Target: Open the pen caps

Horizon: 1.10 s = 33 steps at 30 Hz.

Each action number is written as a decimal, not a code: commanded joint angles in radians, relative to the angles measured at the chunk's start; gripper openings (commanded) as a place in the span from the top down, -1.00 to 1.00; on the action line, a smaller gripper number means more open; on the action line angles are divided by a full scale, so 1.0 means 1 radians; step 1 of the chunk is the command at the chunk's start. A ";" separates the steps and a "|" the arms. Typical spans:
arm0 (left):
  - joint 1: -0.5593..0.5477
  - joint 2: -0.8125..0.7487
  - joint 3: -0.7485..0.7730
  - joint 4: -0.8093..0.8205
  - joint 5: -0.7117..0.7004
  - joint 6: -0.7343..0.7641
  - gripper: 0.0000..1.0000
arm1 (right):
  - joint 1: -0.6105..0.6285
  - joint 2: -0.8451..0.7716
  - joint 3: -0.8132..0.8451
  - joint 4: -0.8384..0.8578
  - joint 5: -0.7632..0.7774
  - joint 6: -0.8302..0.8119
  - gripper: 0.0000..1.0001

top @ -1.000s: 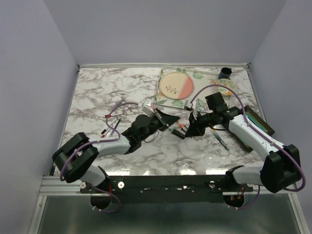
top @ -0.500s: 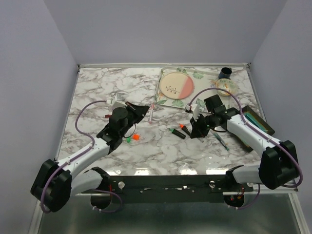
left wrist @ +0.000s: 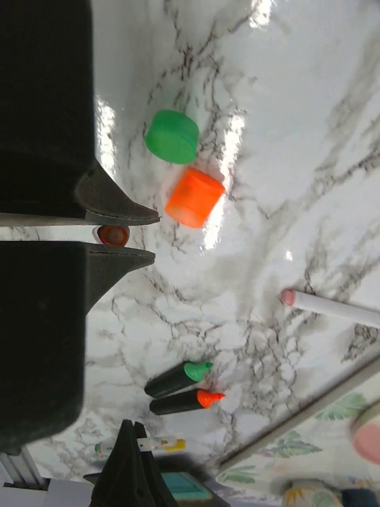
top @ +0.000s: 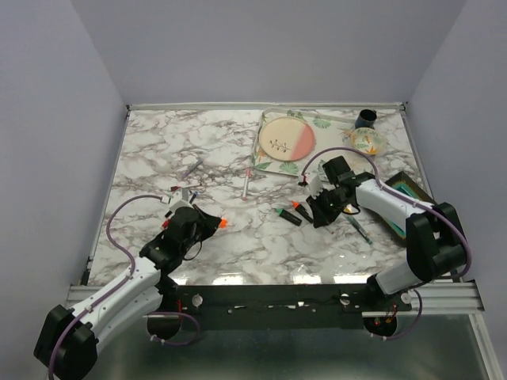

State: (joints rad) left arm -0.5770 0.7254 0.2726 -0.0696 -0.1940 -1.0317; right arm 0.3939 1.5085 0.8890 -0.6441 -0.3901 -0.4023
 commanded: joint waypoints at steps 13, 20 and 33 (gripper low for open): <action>0.003 0.037 -0.027 -0.268 -0.114 -0.143 0.95 | 0.048 0.140 0.090 0.009 0.039 0.019 0.32; 0.003 0.178 -0.007 -0.236 -0.117 -0.153 0.66 | 0.048 0.101 0.096 0.012 0.053 0.019 0.27; 0.003 0.057 0.020 -0.335 -0.151 -0.142 -0.07 | 0.023 -0.047 0.076 0.008 0.071 -0.030 0.17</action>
State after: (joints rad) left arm -0.5770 0.8440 0.2783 -0.2840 -0.2897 -1.1866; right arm 0.4370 1.4948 0.9634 -0.6441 -0.3515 -0.4061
